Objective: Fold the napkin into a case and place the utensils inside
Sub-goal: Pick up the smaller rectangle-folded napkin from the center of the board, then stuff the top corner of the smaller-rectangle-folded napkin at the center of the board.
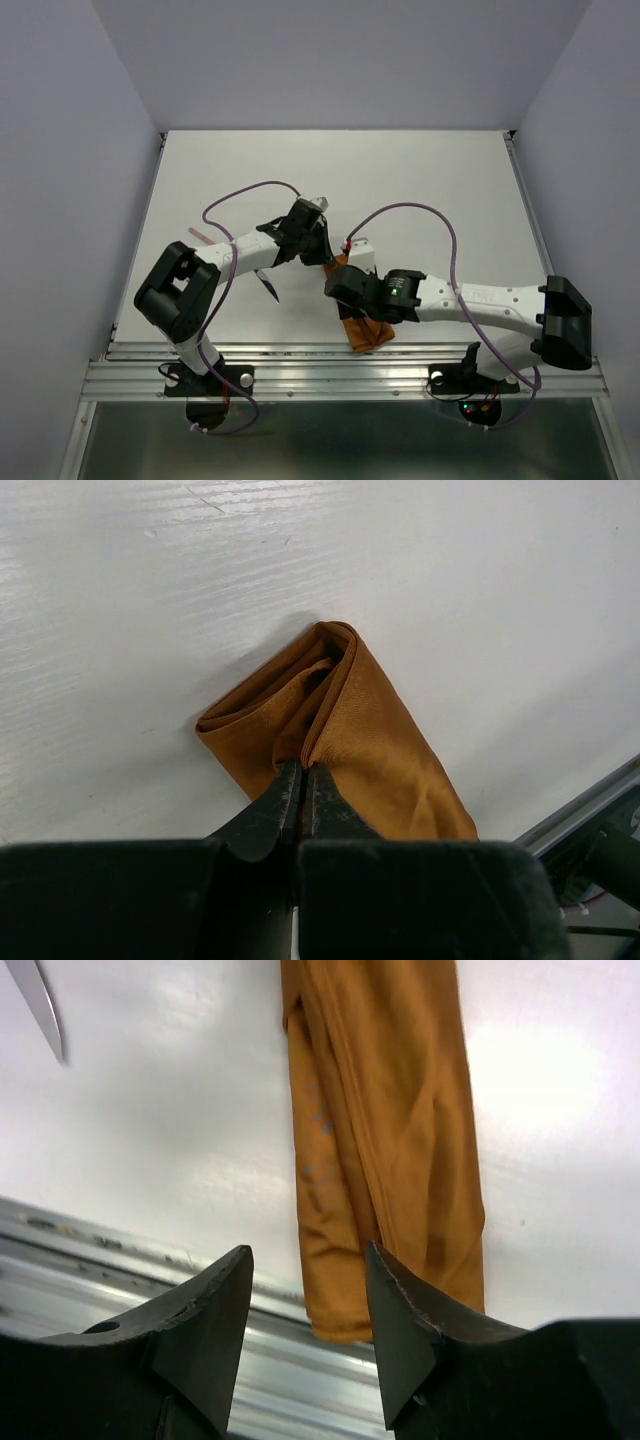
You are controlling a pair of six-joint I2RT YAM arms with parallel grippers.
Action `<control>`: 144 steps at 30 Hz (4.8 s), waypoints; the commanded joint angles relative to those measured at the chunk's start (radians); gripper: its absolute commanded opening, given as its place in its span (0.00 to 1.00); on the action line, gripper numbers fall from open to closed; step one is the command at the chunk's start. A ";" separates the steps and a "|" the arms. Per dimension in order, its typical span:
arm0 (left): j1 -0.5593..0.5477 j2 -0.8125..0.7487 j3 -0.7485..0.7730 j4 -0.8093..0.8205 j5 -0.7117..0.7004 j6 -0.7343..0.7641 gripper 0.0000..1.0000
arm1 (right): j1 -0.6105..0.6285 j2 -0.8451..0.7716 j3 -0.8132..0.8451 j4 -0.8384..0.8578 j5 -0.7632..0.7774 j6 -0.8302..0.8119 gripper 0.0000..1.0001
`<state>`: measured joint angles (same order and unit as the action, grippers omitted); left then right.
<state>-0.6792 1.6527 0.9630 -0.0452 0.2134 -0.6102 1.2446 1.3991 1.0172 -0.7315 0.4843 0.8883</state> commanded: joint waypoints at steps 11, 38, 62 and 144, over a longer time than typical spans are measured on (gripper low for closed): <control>-0.003 -0.018 -0.010 0.016 0.027 0.006 0.00 | -0.171 0.202 0.124 0.288 0.103 -0.253 0.48; -0.003 -0.019 -0.029 0.034 0.084 -0.019 0.00 | -0.171 0.383 0.023 0.618 0.272 -0.324 0.36; 0.013 0.022 0.026 -0.068 0.127 -0.135 0.00 | -0.180 0.097 -0.352 1.080 0.111 -0.526 0.48; 0.013 -0.237 -0.092 0.031 0.063 -0.054 0.30 | -0.272 0.083 -0.453 1.167 -0.092 -0.230 0.01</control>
<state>-0.6598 1.4841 0.9142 -0.0734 0.3069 -0.7132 0.9886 1.5188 0.5770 0.3614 0.4244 0.6102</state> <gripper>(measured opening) 0.325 0.094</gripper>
